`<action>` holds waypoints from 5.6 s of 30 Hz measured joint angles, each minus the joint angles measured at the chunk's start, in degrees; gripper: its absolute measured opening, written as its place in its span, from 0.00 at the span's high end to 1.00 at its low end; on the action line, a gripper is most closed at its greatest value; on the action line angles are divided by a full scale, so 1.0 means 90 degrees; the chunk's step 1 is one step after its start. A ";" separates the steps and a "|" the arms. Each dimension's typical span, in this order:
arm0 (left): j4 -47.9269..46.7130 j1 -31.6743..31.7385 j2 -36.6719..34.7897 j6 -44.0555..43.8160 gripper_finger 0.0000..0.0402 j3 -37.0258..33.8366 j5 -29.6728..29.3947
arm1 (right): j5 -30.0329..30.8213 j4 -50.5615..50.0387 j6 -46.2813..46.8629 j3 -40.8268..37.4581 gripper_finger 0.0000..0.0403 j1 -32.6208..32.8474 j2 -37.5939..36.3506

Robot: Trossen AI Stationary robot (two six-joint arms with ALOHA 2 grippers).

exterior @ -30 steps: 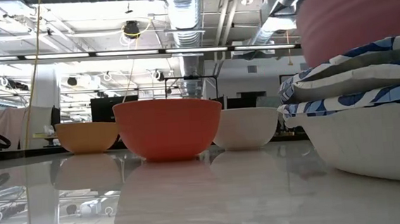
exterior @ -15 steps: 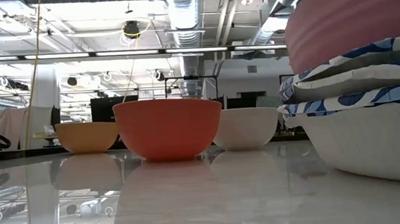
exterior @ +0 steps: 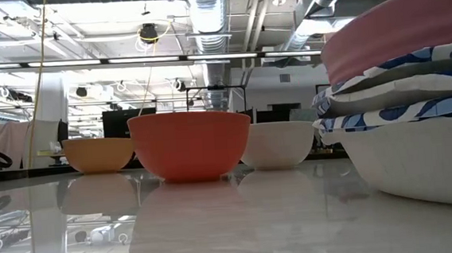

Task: Nest bowls inside each other
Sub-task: Stack the pink bowl on top of the white patterned bowl, then stack the blue bowl on top of the pink bowl

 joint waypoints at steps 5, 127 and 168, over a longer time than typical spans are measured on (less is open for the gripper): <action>0.0000 0.0002 0.0000 0.0000 0.48 0.0000 0.0000 | 0.0000 0.0004 0.0375 0.0000 0.74 0.0000 -0.0010; 0.0662 0.0002 0.0095 -0.0733 0.48 0.0000 0.0503 | -0.1842 0.0914 0.5982 -0.4154 0.98 0.0870 -0.3360; -0.0355 0.0002 -0.0358 -0.1198 0.48 0.0002 0.1107 | -0.1505 0.0157 0.2200 -0.0554 0.98 -0.2716 -0.2158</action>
